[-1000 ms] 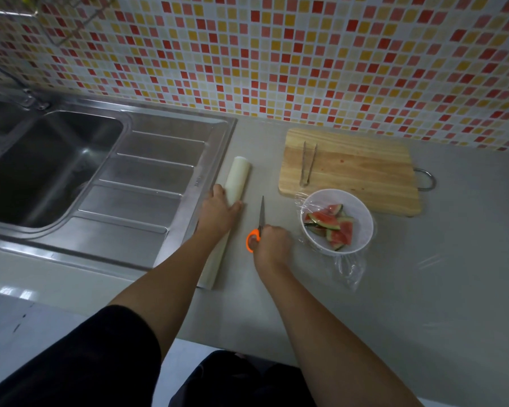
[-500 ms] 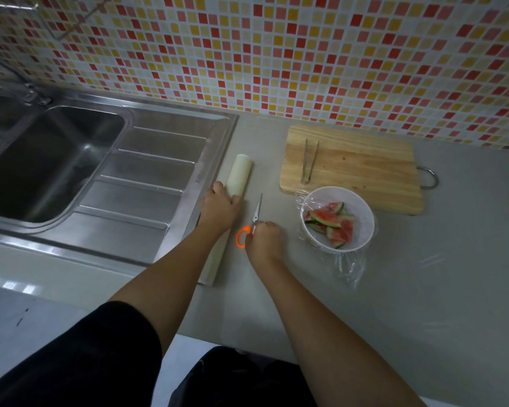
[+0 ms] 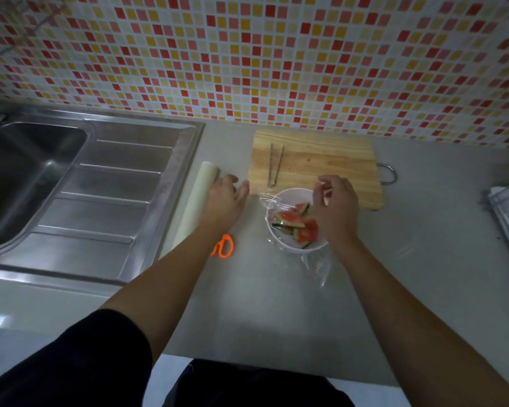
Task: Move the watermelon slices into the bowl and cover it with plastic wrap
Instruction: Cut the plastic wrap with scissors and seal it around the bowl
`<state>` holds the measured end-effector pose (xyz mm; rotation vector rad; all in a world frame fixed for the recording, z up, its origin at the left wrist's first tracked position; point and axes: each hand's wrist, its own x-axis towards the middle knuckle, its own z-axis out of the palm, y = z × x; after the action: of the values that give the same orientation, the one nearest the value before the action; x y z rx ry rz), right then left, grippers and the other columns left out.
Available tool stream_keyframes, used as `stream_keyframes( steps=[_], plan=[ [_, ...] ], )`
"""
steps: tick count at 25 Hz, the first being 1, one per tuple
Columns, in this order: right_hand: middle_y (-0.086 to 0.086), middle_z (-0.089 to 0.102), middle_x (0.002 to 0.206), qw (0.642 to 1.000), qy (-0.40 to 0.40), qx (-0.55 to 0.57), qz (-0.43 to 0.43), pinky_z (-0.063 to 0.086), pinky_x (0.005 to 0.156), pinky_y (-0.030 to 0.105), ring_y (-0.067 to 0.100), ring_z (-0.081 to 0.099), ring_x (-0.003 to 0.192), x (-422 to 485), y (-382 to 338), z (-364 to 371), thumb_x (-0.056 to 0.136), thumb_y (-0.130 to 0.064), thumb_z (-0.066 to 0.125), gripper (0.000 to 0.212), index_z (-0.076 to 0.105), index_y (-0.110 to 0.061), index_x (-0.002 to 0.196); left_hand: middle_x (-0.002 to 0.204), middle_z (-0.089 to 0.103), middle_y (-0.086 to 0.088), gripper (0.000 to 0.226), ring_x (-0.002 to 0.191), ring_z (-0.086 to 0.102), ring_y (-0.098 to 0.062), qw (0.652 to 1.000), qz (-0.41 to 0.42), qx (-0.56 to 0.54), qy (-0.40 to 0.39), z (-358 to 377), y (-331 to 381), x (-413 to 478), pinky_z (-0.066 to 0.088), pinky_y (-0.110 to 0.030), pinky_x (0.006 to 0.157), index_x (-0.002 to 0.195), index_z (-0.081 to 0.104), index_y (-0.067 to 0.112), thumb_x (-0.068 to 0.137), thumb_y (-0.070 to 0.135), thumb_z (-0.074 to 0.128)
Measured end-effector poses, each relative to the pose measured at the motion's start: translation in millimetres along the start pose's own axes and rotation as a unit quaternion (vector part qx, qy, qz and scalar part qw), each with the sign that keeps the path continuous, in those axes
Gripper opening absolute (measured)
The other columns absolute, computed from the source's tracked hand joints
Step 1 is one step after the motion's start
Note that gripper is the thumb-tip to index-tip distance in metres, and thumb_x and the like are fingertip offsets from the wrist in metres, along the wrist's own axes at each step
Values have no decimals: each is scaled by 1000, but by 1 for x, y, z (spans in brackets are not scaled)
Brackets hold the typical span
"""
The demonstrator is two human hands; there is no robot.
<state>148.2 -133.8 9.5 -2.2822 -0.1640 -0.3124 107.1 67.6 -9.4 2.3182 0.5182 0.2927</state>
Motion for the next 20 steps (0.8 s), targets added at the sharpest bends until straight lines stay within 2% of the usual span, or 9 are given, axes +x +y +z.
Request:
stream_keyframes(
  steps=[2,4,6,8,9,11,13,15,20],
  plan=[
    [23,65,103,994,-37,-69,82,43,84,38,38,58,99,15,31,-8,94,-25,47,32,62,1,105,76,65,-20,53,85,63,-35,994,-76,-52,-67,15,16,-1,43,-35,75,75,60,4,95,50,42],
    [29,64,110,970,-116,-108,182,43,87,39,41,58,106,19,52,-11,98,-41,34,54,62,4,104,76,68,-18,68,81,64,-30,977,-155,-98,-105,31,27,-7,49,-35,77,71,60,1,91,63,39],
    [29,61,117,935,-212,-87,269,42,90,38,38,57,112,19,62,-10,96,-55,15,75,63,1,107,75,65,-10,59,77,59,-25,974,-180,-100,-93,43,31,-16,45,-31,72,71,58,4,90,58,45],
    [24,63,112,902,-272,21,335,44,81,34,32,60,103,16,65,-6,94,-60,12,79,66,-4,106,73,58,-8,41,74,52,-22,978,-174,-102,-51,48,35,-22,33,-28,63,70,52,8,94,42,50],
    [21,65,109,894,-270,70,351,47,78,34,31,62,98,15,66,-3,94,-60,18,74,66,-6,105,73,57,-8,36,73,51,-22,981,-163,-102,-29,48,35,-24,27,-27,59,71,51,8,95,35,51],
    [17,67,105,901,-211,130,357,50,81,36,31,64,98,14,68,3,94,-51,37,52,68,-9,102,74,56,-10,32,73,48,-23,988,-132,-83,-1,45,36,-25,21,-27,55,74,52,5,97,27,48],
    [11,67,87,917,-151,155,335,47,73,32,27,63,89,17,70,6,92,-38,49,32,66,-13,80,74,54,-11,31,73,46,-24,992,-108,-70,7,44,36,-24,20,-28,56,76,50,4,98,26,46],
    [6,60,78,928,-144,153,307,40,68,28,20,57,81,22,70,8,92,-32,50,29,56,-15,69,75,53,-11,30,73,45,-23,994,-92,-53,13,46,35,-24,19,-29,56,79,49,5,100,26,43],
    [10,57,91,944,-135,129,274,37,74,29,20,52,86,26,68,11,97,-29,39,30,58,-6,94,74,52,-6,27,72,46,-24,988,-100,-111,31,62,23,-25,20,-29,56,80,43,8,101,25,40]
  ],
)
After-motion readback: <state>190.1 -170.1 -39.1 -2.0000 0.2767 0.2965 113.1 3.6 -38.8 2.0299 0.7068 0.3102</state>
